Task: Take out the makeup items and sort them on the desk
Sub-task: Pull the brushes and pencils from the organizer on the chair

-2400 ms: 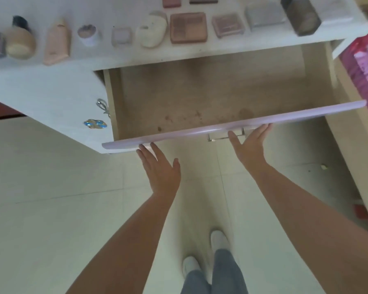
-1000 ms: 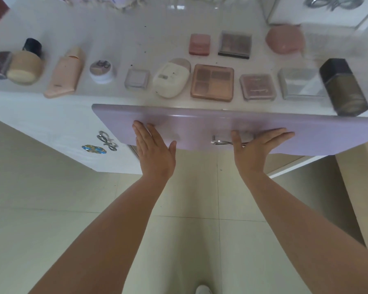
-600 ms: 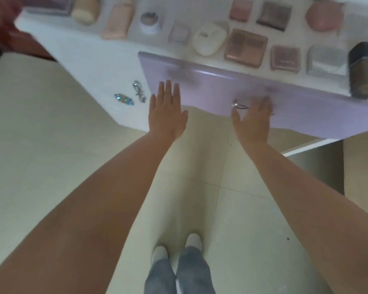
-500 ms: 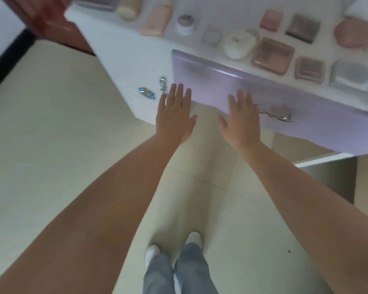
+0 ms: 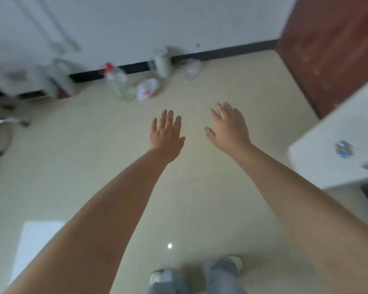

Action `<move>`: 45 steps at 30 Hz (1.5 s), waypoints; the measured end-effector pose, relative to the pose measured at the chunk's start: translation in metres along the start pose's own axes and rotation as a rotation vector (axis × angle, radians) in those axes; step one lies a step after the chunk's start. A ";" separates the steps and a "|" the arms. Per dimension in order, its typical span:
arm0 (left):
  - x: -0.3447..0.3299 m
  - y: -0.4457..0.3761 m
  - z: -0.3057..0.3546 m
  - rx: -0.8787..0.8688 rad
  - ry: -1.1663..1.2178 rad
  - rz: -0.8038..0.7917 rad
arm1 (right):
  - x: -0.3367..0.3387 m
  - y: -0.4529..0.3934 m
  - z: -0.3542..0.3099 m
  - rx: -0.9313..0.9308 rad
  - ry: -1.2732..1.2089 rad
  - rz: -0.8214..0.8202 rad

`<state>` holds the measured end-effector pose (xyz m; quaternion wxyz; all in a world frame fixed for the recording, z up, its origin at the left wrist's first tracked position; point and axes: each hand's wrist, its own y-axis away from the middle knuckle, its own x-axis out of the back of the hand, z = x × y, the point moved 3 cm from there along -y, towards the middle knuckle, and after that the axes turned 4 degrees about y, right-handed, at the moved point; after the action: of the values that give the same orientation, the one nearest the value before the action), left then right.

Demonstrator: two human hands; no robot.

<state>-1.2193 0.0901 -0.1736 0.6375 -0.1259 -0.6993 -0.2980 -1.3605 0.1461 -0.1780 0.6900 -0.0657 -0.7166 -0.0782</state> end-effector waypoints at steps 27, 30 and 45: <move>-0.039 0.458 -0.771 1.489 0.269 0.179 | 0.051 -0.082 -0.974 1.238 -0.087 0.095; -0.036 0.467 -0.835 1.578 0.286 0.157 | 0.058 -0.112 -1.046 1.300 -0.078 0.078; -0.049 0.493 -1.189 1.711 0.333 0.167 | 0.079 -0.229 -1.401 1.471 -0.233 0.232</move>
<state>0.0337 -0.1965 -0.0827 0.6266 0.3900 -0.5692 0.3624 -0.0389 -0.3635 -0.0542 0.4793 0.3292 -0.6409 0.5012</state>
